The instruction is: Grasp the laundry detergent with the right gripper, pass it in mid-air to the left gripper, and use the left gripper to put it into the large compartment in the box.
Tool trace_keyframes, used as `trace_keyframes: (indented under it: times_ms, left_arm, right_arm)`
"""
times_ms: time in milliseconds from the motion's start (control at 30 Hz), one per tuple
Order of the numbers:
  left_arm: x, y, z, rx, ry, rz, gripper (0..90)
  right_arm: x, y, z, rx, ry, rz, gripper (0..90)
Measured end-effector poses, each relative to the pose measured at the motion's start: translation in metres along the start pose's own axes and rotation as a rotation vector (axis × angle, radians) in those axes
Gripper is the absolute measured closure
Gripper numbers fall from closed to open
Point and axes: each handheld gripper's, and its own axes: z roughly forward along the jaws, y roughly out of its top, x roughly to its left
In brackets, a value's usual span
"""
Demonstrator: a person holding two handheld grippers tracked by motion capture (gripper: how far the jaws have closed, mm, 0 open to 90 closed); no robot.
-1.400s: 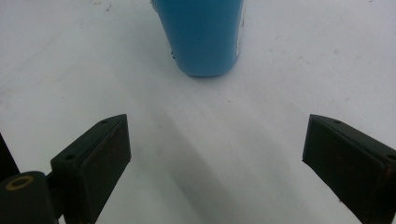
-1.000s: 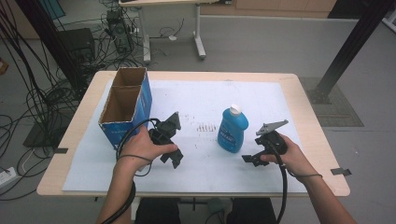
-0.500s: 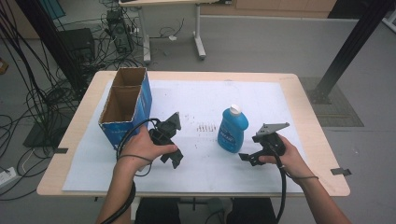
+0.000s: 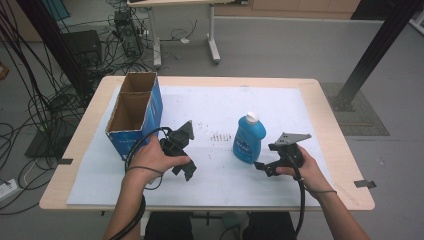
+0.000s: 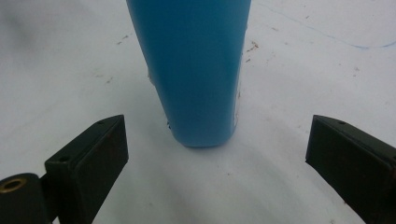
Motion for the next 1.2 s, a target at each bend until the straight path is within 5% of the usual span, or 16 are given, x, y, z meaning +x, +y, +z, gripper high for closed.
trace_keyframes:
  times_ms: [800,1200]
  left_arm:
    - [0.001,-0.003,-0.004,-0.009,0.009,0.003,8.3]
    - [-0.001,-0.004,-0.005,-0.01,0.01,0.006,8.3]
  right_arm:
    - [0.004,0.0,0.012,-0.152,0.028,0.008,5.9]
    - [0.006,-0.007,0.017,-0.243,-0.003,0.005,5.2]
